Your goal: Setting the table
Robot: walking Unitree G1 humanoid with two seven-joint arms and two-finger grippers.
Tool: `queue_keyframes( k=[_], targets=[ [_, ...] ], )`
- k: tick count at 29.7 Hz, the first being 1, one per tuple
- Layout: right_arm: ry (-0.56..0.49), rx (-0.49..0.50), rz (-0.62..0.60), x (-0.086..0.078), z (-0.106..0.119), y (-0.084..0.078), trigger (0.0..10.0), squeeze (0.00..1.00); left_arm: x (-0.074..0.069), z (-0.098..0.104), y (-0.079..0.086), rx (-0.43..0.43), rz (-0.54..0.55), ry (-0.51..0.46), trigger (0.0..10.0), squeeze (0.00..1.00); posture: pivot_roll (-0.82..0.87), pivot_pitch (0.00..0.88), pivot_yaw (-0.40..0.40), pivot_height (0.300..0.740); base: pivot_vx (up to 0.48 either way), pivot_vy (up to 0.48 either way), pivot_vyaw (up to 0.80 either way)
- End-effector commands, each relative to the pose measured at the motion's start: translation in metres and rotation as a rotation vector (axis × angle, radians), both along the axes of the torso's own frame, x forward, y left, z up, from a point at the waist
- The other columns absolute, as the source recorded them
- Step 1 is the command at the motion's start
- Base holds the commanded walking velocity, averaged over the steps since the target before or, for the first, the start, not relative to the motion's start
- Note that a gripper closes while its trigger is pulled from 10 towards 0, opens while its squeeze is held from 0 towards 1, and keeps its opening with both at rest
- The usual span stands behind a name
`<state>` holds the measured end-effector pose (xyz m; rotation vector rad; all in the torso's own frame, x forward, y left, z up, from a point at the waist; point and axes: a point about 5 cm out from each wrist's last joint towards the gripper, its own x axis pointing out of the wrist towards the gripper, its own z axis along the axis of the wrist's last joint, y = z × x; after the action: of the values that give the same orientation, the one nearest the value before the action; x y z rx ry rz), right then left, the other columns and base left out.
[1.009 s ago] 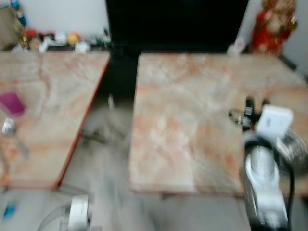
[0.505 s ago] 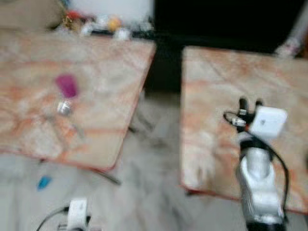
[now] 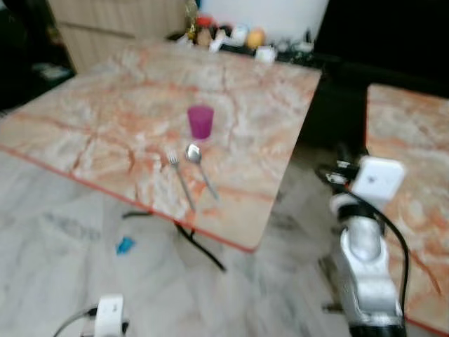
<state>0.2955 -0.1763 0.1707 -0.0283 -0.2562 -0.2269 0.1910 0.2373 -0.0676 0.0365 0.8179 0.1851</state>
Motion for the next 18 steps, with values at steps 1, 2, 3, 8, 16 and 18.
queue_keyframes(
  k=[1, 2, 3, 8, 16, 18],
  targets=[
    [0.037, 0.002, -0.045, 0.000, -0.009, -0.009, 10.0, 0.00, -0.007, -0.005, -0.004, -0.012, -0.003, 0.028, 10.0, 0.00, 0.08, 0.082, -0.019, 0.740, 0.000, 0.000, 0.00],
    [0.067, 0.002, -0.072, 0.001, -0.015, -0.012, 10.0, 0.00, -0.008, -0.005, -0.005, -0.013, -0.004, 0.029, 10.0, 0.00, 0.08, 0.082, -0.021, 0.740, 0.000, 0.000, 0.00],
    [0.113, 0.001, -0.107, 0.001, -0.024, -0.016, 10.0, 0.00, -0.008, -0.006, -0.005, -0.014, -0.003, 0.031, 10.0, 0.00, 0.08, 0.082, -0.021, 0.740, 0.000, 0.000, 0.00],
    [0.237, 0.072, -0.082, 0.004, -0.055, -0.018, 10.0, 0.00, -0.009, -0.006, -0.006, -0.018, 0.000, 0.031, 10.0, 0.00, 0.08, 0.082, -0.021, 0.740, 0.000, 0.000, 0.00],
    [0.399, 0.074, 0.019, 0.015, -0.085, -0.011, 10.0, 0.00, -0.008, -0.006, -0.007, -0.019, 0.000, 0.026, 10.0, 0.00, 0.08, 0.082, -0.021, 0.740, 0.000, 0.000, 0.00],
    [0.449, 0.075, -0.013, 0.015, -0.096, -0.014, 10.0, 0.00, -0.007, -0.006, -0.007, -0.019, 0.000, 0.024, 10.0, 0.00, 0.08, 0.081, -0.022, 0.740, 0.000, 0.000, 0.00]
  ],
)
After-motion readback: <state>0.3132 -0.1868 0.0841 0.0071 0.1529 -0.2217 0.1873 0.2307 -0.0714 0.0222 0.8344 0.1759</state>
